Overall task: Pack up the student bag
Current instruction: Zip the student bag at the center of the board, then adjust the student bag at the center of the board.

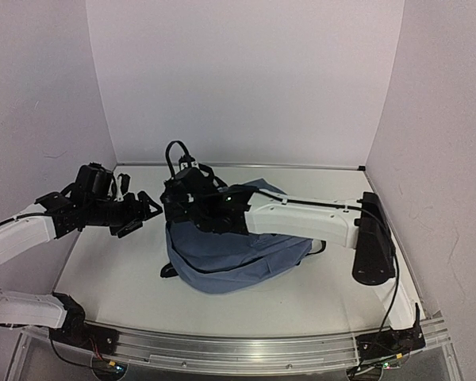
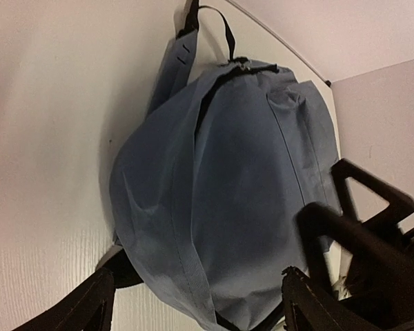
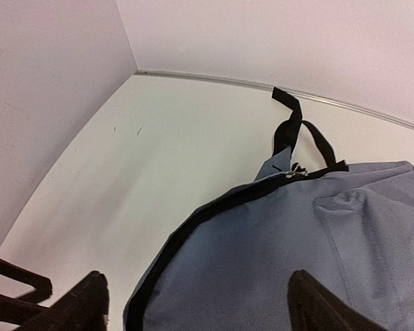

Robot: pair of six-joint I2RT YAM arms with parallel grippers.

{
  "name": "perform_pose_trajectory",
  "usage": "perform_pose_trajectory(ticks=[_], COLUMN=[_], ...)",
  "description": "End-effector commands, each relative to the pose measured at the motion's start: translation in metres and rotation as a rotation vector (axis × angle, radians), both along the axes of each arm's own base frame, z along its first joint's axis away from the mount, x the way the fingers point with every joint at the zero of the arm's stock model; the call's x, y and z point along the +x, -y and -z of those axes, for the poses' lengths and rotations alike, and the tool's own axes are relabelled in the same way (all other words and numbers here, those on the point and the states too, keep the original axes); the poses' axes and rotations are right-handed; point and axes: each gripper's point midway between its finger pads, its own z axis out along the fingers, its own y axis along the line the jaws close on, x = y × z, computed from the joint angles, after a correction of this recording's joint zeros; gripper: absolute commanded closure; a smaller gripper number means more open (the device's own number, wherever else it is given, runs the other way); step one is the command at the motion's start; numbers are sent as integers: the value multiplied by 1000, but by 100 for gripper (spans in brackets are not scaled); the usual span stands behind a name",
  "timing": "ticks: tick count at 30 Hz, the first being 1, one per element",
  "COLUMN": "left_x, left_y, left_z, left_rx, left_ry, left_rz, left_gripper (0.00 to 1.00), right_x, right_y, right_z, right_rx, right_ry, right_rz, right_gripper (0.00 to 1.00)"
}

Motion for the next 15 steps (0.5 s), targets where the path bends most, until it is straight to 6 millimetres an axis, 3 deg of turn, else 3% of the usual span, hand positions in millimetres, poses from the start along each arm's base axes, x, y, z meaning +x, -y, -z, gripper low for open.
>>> perform_pose_trajectory(ticks=[1, 3, 6, 9, 15], left_x=[-14, -20, -26, -32, -35], left_y=[23, 30, 35, 40, 60], left_z=[0, 11, 26, 39, 56], left_rx=[-153, -173, -203, -225, -206], left_ry=[-65, -101, -143, -181, -215], left_rz=[57, 84, 104, 123, 162], left_gripper=[14, 11, 8, 7, 17], right_x=[17, 30, 51, 69, 87], right_y=[79, 113, 163, 209, 255], right_z=[-70, -59, -19, 8, 52], right_rx=[28, -5, -45, -58, -79], right_ry=[67, 32, -104, -206, -345], right_rz=[105, 136, 159, 184, 150], right_gripper=[4, 2, 2, 3, 4])
